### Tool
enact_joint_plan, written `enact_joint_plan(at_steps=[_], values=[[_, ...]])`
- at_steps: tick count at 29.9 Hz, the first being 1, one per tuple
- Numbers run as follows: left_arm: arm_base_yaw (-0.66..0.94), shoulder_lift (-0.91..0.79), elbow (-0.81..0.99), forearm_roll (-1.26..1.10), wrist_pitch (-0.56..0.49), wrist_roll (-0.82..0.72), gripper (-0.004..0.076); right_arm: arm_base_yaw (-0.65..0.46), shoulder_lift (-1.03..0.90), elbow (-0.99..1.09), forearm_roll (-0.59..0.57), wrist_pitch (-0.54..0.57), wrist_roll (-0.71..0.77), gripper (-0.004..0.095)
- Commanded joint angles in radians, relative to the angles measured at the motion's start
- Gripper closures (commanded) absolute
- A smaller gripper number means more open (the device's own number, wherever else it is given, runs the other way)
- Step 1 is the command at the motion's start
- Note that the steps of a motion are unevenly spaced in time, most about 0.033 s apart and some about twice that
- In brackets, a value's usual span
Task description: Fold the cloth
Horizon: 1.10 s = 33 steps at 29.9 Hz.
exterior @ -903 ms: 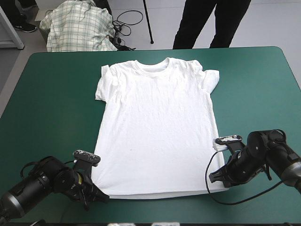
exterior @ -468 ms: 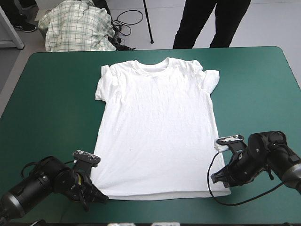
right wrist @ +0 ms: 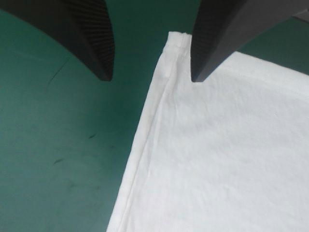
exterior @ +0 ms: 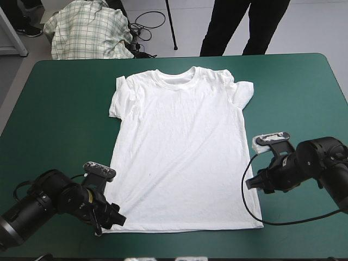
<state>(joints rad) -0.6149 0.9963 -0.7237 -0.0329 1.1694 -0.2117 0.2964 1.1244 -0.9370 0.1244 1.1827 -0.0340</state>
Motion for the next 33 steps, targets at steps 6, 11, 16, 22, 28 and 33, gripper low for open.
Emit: enact_joint_plan(at_steps=[6,11,16,22,28,33], values=[[0.001,0.033,-0.244,0.408,-0.088,-0.132,0.0160,0.000,-0.013,-0.175,-0.209,-0.227,0.157,0.0434],[0.038,0.203,-0.400,0.453,-0.086,-0.131,0.0160,0.000,0.054,-0.214,-0.226,-0.289,0.188,0.0433],[0.131,0.352,-0.553,0.435,-0.128,-0.094,0.0160,0.000,0.111,-0.263,-0.226,-0.277,0.172,0.0434],[0.304,0.544,-0.692,0.174,-0.172,0.102,0.0160,0.000,0.153,-0.289,-0.226,-0.295,0.162,0.0434],[0.338,0.703,-0.730,0.154,-0.204,0.126,0.0160,0.000,0.216,-0.302,-0.253,-0.326,0.162,0.0435],[0.338,0.800,-0.730,0.094,-0.207,0.161,0.0160,0.000,0.280,-0.326,-0.256,-0.328,0.165,0.0435]])
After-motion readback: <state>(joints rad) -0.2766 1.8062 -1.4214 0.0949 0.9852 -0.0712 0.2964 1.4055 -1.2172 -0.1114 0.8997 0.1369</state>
